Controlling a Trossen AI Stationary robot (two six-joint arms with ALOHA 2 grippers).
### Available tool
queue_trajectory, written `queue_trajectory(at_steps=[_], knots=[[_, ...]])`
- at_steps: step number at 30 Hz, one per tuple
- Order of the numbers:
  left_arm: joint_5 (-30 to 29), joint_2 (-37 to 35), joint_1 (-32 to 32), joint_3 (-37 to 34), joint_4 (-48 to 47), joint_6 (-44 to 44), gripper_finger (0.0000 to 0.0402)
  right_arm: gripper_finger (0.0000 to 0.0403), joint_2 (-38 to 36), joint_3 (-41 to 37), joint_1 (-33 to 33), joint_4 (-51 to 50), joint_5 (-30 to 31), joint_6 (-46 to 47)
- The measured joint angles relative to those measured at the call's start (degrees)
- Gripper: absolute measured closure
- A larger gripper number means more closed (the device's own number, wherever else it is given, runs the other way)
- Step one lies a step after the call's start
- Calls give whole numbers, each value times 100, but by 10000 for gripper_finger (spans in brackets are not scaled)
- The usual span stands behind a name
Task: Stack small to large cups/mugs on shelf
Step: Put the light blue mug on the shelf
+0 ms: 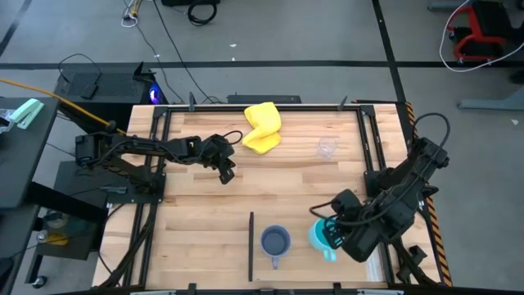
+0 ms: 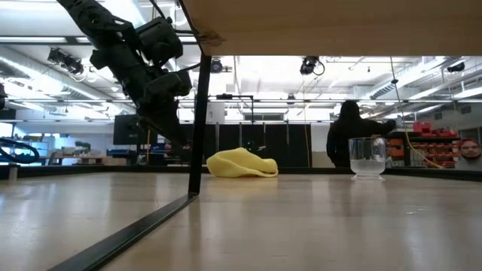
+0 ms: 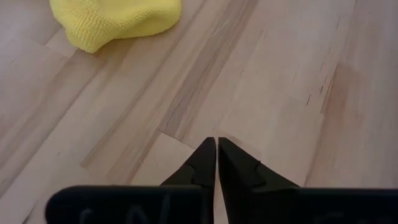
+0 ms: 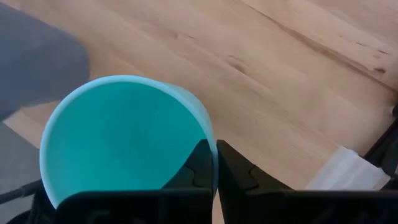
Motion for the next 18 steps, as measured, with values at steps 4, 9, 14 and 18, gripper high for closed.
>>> queue_trajectory(at_steps=[4,9,14,18], knots=[[0,0,0,0,-7,2,372,397,138,-1,0,-2,10,11],[0,0,0,0,-9,7,387,397,253,-1,0,0,51,18],[0,2,0,0,-8,11,393,396,257,-1,-3,-2,109,20],[0,2,0,0,-9,14,380,396,257,-1,-2,-2,117,26]])
